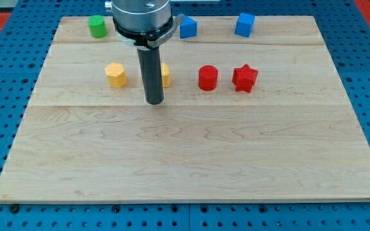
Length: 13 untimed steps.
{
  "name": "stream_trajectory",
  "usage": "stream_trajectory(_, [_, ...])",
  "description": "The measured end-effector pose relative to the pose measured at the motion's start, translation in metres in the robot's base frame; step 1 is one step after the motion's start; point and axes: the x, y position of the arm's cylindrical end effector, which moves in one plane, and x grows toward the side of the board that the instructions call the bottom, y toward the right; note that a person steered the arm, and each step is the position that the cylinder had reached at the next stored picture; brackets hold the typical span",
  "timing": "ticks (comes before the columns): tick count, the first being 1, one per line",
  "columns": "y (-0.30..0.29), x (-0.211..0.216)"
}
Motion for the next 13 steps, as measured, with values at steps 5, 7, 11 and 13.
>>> stream_trajectory(5, [0.016,0.004])
stream_trajectory(7, [0.149,-0.028])
stream_trajectory(11, [0.196,-0.095])
stream_trajectory(13, [0.197,-0.132])
